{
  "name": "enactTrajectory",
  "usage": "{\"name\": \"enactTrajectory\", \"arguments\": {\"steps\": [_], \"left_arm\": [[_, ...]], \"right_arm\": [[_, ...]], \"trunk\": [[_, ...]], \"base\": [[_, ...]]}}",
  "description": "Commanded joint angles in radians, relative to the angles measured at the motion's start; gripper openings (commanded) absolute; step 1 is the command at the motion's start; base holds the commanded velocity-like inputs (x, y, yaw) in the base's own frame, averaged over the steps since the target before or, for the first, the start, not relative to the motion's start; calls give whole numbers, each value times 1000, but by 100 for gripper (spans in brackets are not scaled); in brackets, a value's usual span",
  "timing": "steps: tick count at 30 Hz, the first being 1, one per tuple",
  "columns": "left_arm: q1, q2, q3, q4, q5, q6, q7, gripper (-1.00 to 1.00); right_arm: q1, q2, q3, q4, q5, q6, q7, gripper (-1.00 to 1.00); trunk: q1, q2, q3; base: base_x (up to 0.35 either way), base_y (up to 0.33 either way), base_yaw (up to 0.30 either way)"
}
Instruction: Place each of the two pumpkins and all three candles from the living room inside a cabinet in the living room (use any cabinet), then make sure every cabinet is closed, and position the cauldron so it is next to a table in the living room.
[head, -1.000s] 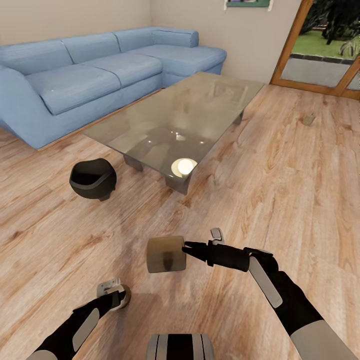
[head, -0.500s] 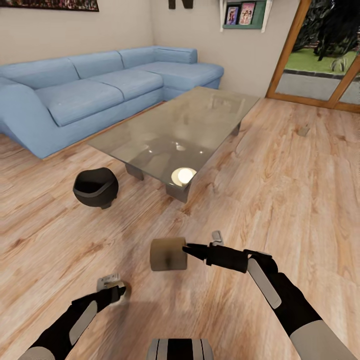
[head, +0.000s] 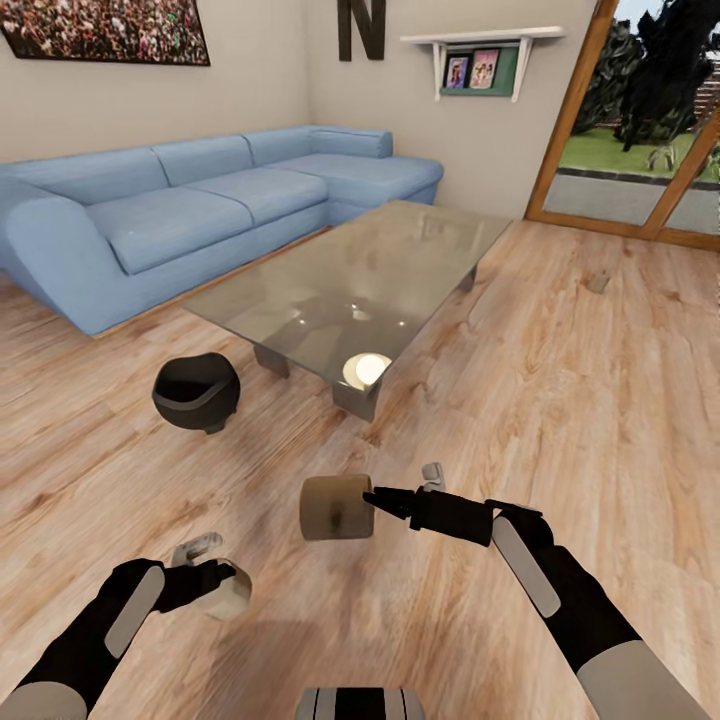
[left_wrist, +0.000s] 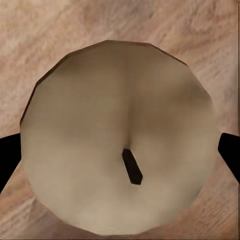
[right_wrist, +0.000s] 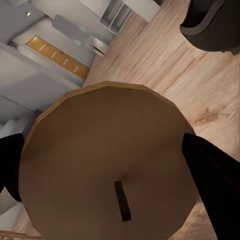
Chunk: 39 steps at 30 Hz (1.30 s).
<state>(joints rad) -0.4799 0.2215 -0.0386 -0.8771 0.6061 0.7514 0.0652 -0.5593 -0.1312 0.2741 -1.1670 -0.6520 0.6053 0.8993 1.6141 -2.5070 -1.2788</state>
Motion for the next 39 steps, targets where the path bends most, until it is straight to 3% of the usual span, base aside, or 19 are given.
{"name": "enactTrajectory", "arguments": {"steps": [1, 6, 19, 31, 39], "left_arm": [[0, 0, -2, -1, 10, 4, 7, -100], [0, -1, 0, -2, 11, 6, 7, -100], [0, 1, -1, -2, 10, 6, 7, -100], [0, 2, 0, -2, 8, 6, 8, -100], [0, 3, 0, -2, 8, 6, 8, -100]], "right_arm": [[-1, -1, 1, 1, -8, 7, -2, -100], [-1, 0, 1, 27, -8, 7, -17, -100], [-1, -1, 1, 22, -9, 14, -157, -100], [-1, -1, 2, 15, -8, 46, -216, -100], [-1, -1, 2, 16, -8, 47, -218, -100]], "trunk": [[-1, 0, 3], [-3, 1, 23], [-9, 4, 73], [-14, 7, 119], [-45, 63, 144]], "base": [[0, 0, 0], [-166, 0, 0], [-72, 0, 0], [-97, 0, 0], [-67, 0, 0]]}}
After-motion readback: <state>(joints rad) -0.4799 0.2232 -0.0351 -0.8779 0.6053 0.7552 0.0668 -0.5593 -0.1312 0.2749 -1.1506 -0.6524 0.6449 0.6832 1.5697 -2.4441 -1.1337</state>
